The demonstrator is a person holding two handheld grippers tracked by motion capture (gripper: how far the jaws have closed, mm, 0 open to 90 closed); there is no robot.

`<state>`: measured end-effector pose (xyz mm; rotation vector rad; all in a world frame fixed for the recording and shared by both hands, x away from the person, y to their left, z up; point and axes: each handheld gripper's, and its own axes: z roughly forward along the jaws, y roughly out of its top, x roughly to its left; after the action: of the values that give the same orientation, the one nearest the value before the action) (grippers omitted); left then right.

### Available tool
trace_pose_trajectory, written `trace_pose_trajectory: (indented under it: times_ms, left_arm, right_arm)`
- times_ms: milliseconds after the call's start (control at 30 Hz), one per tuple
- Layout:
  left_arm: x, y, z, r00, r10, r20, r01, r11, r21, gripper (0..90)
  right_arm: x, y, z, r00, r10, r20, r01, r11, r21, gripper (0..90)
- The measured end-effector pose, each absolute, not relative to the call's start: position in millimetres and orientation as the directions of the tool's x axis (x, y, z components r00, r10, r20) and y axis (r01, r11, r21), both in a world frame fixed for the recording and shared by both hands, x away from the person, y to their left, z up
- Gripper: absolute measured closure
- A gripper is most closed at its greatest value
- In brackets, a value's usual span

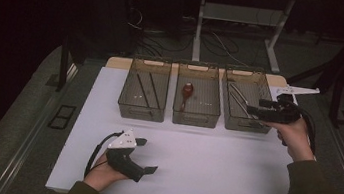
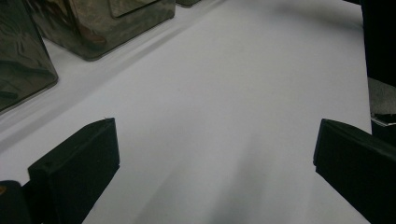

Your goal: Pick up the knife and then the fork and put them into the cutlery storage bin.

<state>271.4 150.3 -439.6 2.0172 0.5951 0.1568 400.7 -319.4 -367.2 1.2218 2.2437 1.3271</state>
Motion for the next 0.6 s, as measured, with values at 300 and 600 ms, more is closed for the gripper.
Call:
trace_pose_trajectory:
  times_ms: [300, 600]
  left_arm:
    - [271, 150, -439, 0.870, 0.474, -0.137, 0.347, -0.390, 0.853, 0.0]
    - [271, 151, -439, 0.870, 0.474, -0.137, 0.346, -0.389, 0.854, 0.0]
  right_arm:
    - [363, -307, -372, -0.686, 0.703, 0.189, 0.478, 0.239, 0.845, 17.7]
    - [336, -298, -378, -0.704, 0.696, 0.142, 0.430, 0.258, 0.865, 16.5]
